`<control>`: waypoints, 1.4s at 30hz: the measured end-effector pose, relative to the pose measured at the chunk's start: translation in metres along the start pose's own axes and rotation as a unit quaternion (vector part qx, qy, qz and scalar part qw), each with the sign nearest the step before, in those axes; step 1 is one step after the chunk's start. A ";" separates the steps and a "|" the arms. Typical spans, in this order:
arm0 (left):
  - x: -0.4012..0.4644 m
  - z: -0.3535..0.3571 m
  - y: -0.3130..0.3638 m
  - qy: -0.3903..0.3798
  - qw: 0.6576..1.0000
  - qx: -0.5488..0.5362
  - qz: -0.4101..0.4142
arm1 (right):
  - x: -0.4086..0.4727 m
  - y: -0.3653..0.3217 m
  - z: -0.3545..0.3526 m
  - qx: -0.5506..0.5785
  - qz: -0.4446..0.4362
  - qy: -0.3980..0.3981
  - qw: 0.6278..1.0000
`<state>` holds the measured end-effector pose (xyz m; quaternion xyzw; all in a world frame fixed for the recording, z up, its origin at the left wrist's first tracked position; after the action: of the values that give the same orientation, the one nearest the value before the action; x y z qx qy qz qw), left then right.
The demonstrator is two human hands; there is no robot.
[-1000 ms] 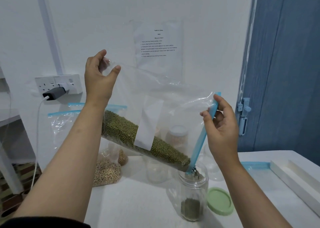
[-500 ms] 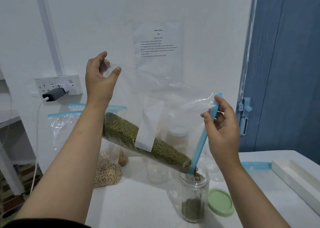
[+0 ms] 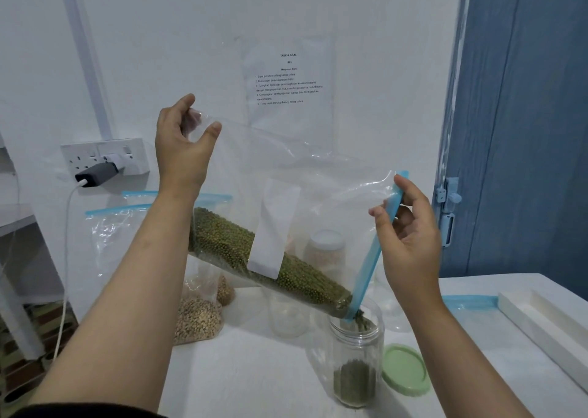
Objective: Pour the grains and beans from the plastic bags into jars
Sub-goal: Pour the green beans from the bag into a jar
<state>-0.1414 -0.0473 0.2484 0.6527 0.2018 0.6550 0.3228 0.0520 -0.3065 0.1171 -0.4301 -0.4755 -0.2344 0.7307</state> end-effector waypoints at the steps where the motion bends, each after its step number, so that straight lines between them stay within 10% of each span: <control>1: 0.000 0.000 0.000 -0.001 1.000 -0.001 0.001 | 0.000 0.000 0.000 0.001 0.000 0.001 1.000; 42: -0.005 0.004 0.003 -0.013 1.000 -0.009 0.006 | -0.004 0.002 -0.004 -0.010 0.005 0.007 1.000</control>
<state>-0.1387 -0.0536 0.2474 0.6590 0.1878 0.6505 0.3278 0.0537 -0.3086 0.1118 -0.4384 -0.4658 -0.2387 0.7306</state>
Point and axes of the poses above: each hand's wrist, its own x-axis towards the middle knuckle, its own z-axis out of the palm, y = z × x, the point moved 5 cm from there along x, towards the middle knuckle, and after that the axes turned 15 degrees about -z, right-handed, at the moved point
